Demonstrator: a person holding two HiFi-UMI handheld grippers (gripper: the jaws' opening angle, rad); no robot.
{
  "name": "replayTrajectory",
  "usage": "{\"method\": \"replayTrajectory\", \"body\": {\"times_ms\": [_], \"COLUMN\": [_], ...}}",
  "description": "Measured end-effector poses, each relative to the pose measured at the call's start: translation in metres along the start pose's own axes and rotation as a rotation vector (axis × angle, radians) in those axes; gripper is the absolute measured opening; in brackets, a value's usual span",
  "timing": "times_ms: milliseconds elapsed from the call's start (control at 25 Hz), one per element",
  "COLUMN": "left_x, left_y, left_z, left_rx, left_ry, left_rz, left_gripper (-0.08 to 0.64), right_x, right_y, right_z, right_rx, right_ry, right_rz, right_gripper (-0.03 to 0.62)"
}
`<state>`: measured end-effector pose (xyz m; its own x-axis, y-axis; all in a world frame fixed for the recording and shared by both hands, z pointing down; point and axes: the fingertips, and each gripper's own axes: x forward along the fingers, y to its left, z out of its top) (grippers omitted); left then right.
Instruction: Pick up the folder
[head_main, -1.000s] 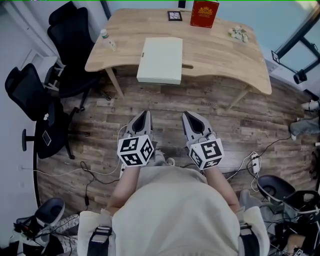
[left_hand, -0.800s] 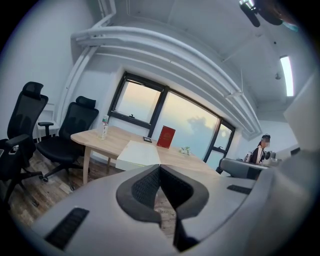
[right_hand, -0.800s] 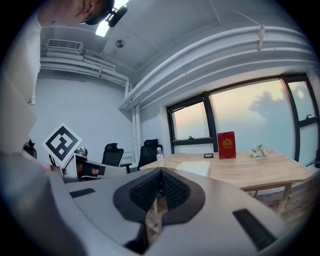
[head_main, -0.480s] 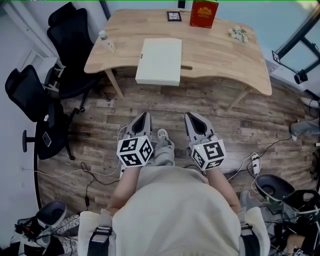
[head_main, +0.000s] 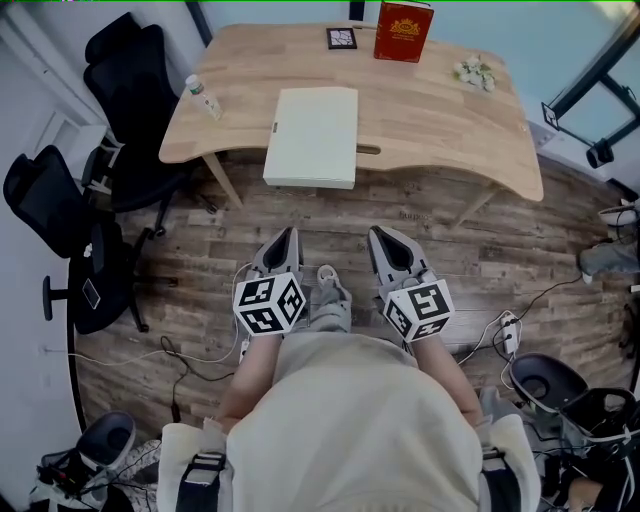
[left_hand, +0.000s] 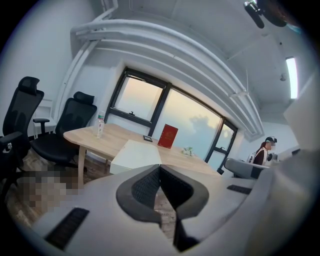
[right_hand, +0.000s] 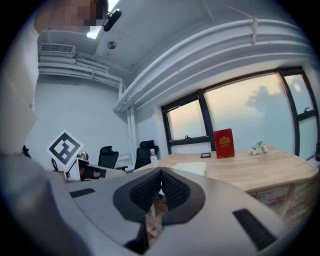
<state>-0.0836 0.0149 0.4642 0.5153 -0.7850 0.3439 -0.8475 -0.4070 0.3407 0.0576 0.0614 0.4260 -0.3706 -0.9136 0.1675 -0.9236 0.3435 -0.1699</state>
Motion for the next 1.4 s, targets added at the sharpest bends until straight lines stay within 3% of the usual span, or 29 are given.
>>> {"method": "replayTrajectory", "body": {"times_ms": [960,1160,1400], "left_x": [0.109,0.121,0.137], "left_y": [0.069,0.081,0.099], "left_z": [0.017,0.008,-0.013], "left_rx": [-0.127,-0.228,-0.385], "left_ry": [0.048,0.061,0.087], "left_rz": [0.048,-0.009,-0.025], "left_gripper": [0.02,0.02,0.021], "right_x": [0.131,0.151,0.169], "right_y": [-0.063,-0.064,-0.071], "right_z": [0.045,0.043,0.042], "right_rx": [-0.013,-0.025,-0.022], "right_ry": [0.005,0.029,0.051], "right_rz": [0.058,0.077,0.101], "right_gripper": [0.018,0.018,0.018]}}
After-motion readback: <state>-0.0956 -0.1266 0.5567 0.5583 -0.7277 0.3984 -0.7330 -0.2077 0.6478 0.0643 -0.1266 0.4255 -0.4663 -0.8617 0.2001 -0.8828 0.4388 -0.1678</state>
